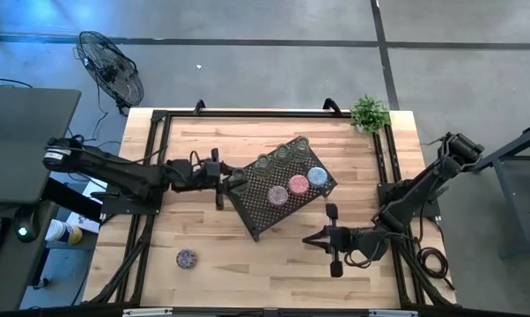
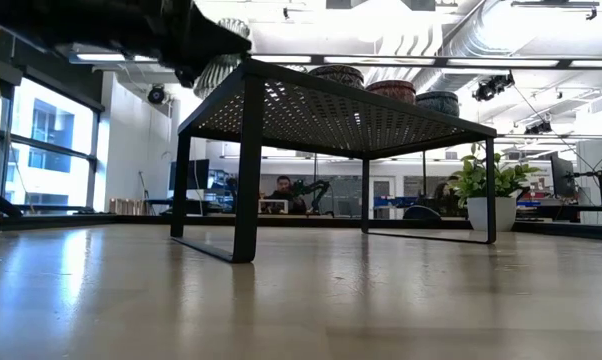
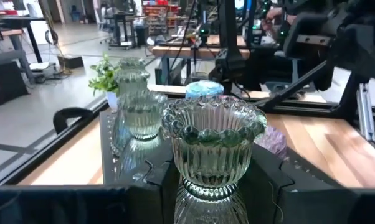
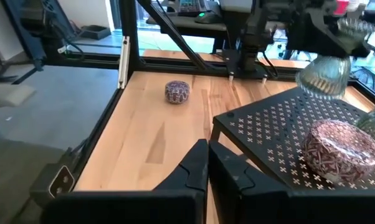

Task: Pick & Place candle stick holders
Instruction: Put the green glass candle holder on the shelf

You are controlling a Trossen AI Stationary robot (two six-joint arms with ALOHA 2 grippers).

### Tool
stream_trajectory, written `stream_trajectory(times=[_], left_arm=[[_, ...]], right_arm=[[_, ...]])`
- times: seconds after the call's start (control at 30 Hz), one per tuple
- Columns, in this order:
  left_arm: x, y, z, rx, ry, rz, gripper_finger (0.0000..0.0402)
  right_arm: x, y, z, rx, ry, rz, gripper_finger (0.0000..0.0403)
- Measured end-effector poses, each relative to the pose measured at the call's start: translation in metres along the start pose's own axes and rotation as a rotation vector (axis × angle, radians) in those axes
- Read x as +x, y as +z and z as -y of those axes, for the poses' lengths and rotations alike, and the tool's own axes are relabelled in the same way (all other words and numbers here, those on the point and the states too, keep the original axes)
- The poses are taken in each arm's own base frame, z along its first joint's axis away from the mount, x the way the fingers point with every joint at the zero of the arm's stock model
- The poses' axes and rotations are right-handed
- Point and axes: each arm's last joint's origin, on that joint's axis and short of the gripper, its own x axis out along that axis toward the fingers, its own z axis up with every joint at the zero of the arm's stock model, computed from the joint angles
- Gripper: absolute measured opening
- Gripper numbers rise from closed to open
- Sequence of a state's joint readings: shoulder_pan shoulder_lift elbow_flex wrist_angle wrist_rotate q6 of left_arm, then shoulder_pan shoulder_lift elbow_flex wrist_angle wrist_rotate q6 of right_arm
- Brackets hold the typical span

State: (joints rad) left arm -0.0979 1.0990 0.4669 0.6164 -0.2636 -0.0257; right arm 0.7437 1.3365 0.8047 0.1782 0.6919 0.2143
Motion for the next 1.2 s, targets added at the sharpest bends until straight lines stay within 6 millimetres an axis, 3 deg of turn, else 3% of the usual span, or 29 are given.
stream_trajectory(times=[0.47, 0.97, 1.2], left_arm=[[0.012, -0.021, -0.006, 0.053, 0.023, -0.041, 0.0120], [0.013, -0.022, -0.008, 0.031, -0.028, -0.054, 0.0130], [0.013, -0.024, -0.008, 0.034, -0.018, -0.072, 0.0177]], right_arm=[[0.000, 0.001, 0.000, -0.005, 0.009, 0.010, 0.0002], [0.000, 0.001, -0.001, -0.006, 0.010, 0.009, 0.0001], [0.000, 0.001, -0.001, -0.006, 0.010, 0.009, 0.0001]])
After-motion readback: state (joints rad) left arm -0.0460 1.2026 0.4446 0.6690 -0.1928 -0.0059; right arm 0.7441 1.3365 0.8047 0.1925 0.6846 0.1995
